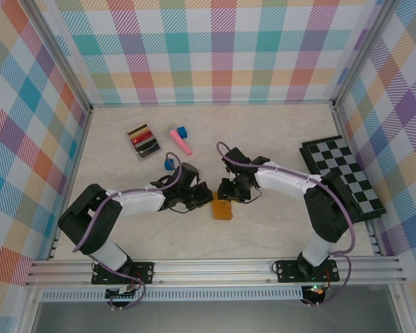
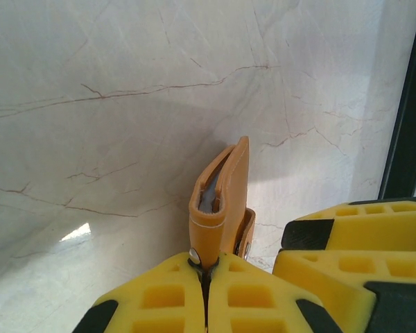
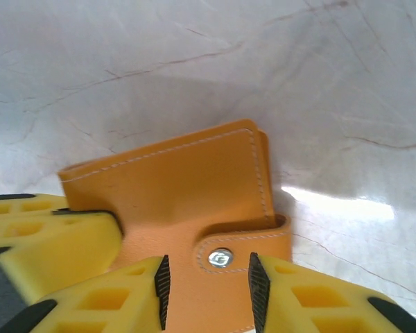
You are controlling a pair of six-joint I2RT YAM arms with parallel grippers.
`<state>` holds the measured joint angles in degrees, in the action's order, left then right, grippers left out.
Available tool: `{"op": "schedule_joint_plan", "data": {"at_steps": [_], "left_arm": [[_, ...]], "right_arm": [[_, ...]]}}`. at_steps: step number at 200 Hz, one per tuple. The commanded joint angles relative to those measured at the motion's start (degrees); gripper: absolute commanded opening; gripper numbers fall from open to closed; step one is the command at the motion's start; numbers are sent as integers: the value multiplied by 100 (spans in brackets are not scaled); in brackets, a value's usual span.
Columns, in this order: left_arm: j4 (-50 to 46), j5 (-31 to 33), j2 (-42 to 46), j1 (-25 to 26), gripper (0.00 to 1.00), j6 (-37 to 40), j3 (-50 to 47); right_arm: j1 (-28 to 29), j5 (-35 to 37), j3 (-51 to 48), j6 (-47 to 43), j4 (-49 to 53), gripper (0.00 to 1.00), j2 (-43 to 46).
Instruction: Put the credit cards into the card holder
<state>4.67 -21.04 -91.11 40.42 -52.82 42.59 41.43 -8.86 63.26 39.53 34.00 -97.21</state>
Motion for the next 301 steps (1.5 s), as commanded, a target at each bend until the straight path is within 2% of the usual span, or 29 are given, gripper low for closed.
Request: {"op": "schedule_joint_plan", "data": {"at_steps": [1, 52, 94, 120, 139, 222, 264, 301], "left_arm": [[-1, -115, -47, 29, 0, 109, 133], [17, -67, 9, 35, 0, 53, 109], [-495, 200, 107, 9, 0, 153, 127], [-566, 242, 223, -63, 0, 184, -27], [-558, 224, 268, -96, 0, 215, -117], [-928, -201, -130, -103, 0, 812, 221], [-1213, -110, -245, -97, 0, 996, 350], [-1552, 141, -71, -97, 20, 1135, 435]], "right_arm": [[132, 195, 197, -233, 274, 40, -297], [472, 675, 295, -188, 563, 42, -793], [603, 1889, 441, 45, 1455, 22, -927], [553, 2015, 190, 103, 1431, 13, -653], [474, 1952, 27, 124, 1372, 10, -481], [208, 1793, -278, 90, 1192, 19, -433], [208, 1967, -237, -2, 1443, 20, -590], [225, 1860, -533, -348, 1164, 24, -288]]}}
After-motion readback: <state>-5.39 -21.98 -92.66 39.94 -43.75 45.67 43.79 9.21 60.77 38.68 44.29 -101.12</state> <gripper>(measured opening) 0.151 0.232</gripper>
